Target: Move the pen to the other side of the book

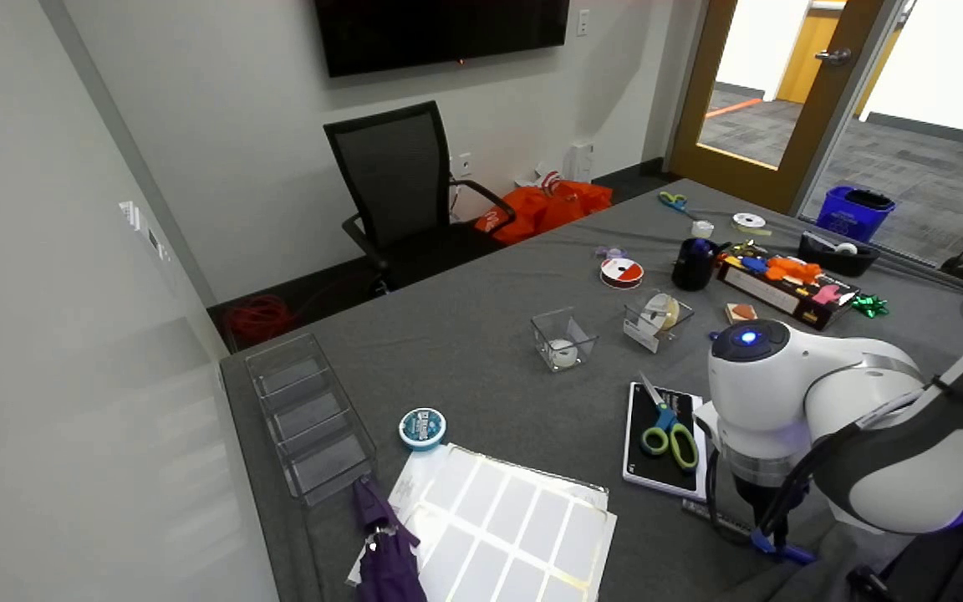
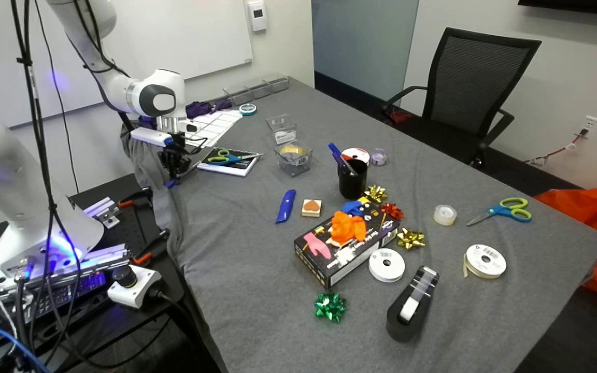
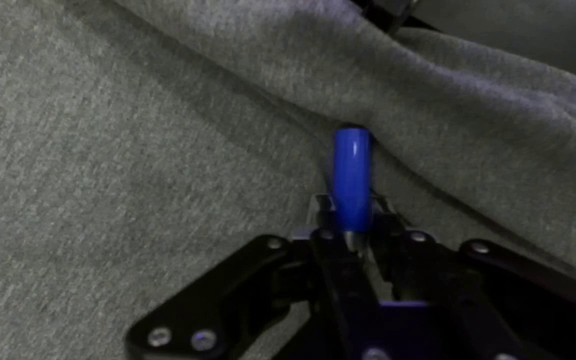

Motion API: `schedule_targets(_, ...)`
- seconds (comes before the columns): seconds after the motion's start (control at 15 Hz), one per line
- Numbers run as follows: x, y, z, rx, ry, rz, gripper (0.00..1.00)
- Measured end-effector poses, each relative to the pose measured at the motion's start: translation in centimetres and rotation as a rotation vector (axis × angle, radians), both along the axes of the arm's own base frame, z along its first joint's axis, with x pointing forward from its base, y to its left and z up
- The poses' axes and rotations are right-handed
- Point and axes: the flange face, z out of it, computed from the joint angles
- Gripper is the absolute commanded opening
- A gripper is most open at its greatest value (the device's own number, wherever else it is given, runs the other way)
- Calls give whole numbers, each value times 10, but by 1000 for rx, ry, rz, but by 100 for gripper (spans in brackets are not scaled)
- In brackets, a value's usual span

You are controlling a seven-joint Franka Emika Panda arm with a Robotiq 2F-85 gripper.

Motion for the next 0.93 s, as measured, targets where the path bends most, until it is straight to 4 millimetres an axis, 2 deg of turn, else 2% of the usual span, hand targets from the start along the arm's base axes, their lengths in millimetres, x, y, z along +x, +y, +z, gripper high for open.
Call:
schedule_targets(0.27, 1, 1, 4, 6, 1, 1, 5)
schedule_targets(0.4, 1, 4, 16, 22, 2, 4, 5)
schedule_targets(0.93, 12, 14, 91, 118, -79, -16, 5)
